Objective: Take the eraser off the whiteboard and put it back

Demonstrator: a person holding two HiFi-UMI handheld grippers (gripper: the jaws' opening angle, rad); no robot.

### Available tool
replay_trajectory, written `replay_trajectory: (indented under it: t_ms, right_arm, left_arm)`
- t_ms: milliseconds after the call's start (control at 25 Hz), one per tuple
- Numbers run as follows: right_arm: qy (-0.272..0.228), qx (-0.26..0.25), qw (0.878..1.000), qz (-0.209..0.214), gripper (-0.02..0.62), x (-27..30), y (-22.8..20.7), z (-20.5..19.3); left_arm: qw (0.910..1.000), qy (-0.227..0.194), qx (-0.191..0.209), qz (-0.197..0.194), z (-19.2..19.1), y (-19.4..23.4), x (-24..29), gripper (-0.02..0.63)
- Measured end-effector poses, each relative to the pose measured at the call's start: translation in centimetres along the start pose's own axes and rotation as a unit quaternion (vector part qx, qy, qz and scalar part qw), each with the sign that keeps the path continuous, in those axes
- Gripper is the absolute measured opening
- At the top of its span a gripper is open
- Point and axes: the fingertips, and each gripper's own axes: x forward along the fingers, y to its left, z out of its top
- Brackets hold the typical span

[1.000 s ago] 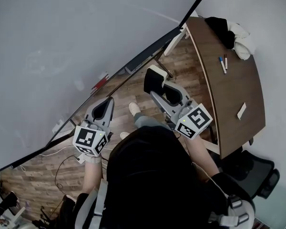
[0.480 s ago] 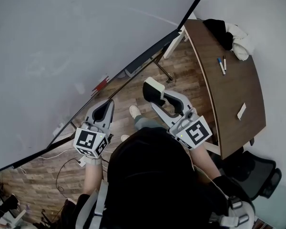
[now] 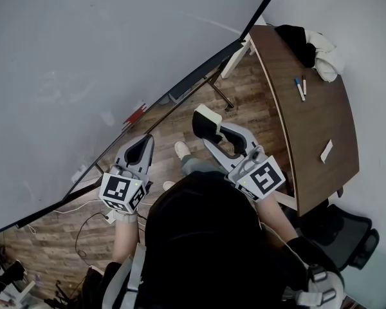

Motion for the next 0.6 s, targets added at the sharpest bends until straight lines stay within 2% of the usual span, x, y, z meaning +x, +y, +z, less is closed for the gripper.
replay_trajectory:
  t_ms: [600]
  right_arm:
    - [0.009, 0.092, 0.996, -0.005, 0.155, 2.6, -5.2, -2.9]
  left_arm:
    - [0.9995, 0.017, -0.006, 0.026, -0.4, 1.3, 0.9, 0.006]
